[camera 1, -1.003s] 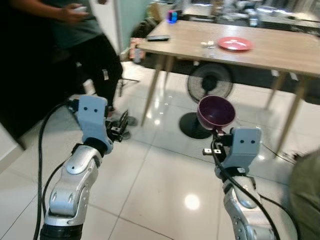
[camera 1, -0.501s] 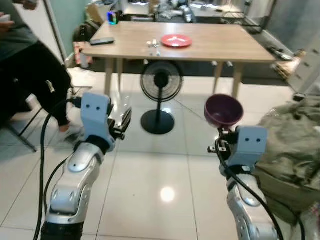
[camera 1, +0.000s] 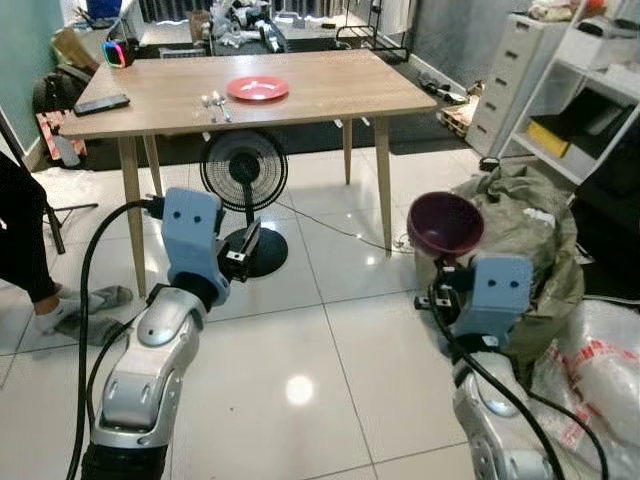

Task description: Setting the table

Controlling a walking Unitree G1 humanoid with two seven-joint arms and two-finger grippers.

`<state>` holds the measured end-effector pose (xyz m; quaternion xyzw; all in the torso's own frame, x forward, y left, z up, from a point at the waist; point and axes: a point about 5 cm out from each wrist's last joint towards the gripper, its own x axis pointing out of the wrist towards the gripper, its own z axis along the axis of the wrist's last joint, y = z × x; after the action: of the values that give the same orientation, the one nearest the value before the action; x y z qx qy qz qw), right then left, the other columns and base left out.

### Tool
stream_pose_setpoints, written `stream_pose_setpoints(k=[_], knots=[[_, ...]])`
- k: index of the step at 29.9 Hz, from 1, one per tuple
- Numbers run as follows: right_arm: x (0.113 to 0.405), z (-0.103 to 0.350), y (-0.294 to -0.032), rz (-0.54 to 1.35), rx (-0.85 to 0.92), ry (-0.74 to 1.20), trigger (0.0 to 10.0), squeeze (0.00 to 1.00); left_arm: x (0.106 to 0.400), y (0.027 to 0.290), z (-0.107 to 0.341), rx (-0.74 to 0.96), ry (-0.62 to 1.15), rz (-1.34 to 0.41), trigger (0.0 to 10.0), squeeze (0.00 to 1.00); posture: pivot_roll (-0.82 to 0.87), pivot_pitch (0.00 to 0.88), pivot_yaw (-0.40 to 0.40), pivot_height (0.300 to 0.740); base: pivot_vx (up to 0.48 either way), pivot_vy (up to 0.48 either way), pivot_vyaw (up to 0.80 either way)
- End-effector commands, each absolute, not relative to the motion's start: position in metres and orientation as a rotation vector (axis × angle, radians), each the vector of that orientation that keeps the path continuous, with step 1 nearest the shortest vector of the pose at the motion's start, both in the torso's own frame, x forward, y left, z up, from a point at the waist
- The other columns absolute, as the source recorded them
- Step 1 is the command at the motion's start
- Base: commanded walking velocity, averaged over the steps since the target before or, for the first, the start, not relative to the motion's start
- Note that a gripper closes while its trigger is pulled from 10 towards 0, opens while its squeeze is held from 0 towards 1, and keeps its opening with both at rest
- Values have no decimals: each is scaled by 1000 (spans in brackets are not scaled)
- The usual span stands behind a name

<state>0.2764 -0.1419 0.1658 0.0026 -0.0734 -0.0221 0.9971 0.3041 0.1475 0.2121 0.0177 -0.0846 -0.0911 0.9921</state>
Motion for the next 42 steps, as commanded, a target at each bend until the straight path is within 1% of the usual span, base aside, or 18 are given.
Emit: stream_pose_setpoints(k=[1, 12, 42], knots=[[277, 168, -144, -50, -4, -158, 10000, 0, 305, 146, 209, 37, -158, -182, 10000, 204, -49, 1, 72, 740, 480, 0, 0], [275, 168, -143, -52, 0, -160, 10000, 0, 305, 146, 210, 38, -160, -183, 10000, 200, -47, 16, 76, 740, 480, 0, 0], [276, 168, -142, -56, 5, -164, 10000, 0, 307, 148, 212, 50, -167, -184, 10000, 204, -38, 14, 83, 740, 480, 0, 0]])
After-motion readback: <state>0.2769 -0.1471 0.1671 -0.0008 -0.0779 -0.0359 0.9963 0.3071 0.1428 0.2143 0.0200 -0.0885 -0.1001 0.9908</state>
